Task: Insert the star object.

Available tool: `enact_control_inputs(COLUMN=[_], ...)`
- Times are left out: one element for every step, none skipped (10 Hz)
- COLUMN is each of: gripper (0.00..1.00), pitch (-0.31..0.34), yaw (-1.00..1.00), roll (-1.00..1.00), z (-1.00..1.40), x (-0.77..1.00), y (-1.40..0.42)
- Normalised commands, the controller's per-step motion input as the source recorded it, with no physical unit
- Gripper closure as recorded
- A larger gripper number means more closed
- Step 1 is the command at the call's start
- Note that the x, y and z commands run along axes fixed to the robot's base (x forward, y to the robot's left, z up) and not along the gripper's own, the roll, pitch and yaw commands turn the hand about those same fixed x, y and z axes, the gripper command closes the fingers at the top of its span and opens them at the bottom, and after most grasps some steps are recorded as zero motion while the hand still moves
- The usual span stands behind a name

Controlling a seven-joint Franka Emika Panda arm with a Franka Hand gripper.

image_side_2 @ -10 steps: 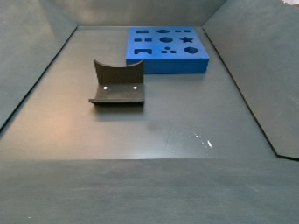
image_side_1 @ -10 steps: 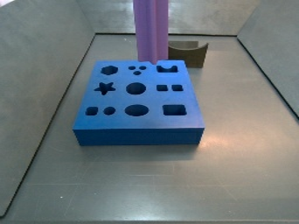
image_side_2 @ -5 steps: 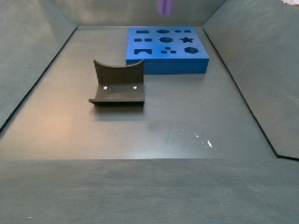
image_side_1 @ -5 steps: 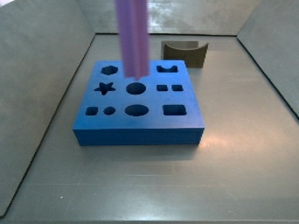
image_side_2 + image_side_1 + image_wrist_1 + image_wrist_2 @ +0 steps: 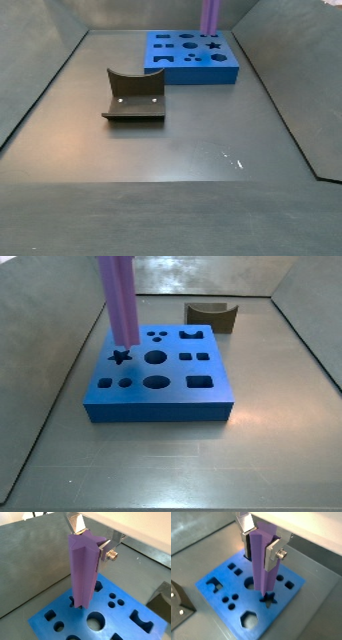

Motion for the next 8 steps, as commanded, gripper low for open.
enact_control_inputs(gripper=[1.0,1.0,1.0,1.0,1.0,1.0,1.0,1.0], pitch=[-0.126,-0.131,0.0,0.016,0.006,0.0,0.0,0.0], yaw=[0.0,0.0,-0.02,-0.1,-0.11,-0.09,-0.12,-0.2], roll=[0.0,0.02,0.13,0.11,0.03,0.03,0.03,0.0], z=[-0.39,-0.46,-0.4,-0.22,-0.12,-0.15,-0.18,-0.16], x=[-0.15,-0.16,-0.35,-0.38,-0.24,-0.13,0.0,0.04], y=[0.0,0.0,0.07,0.14,0.13,0.07,0.01,0.0])
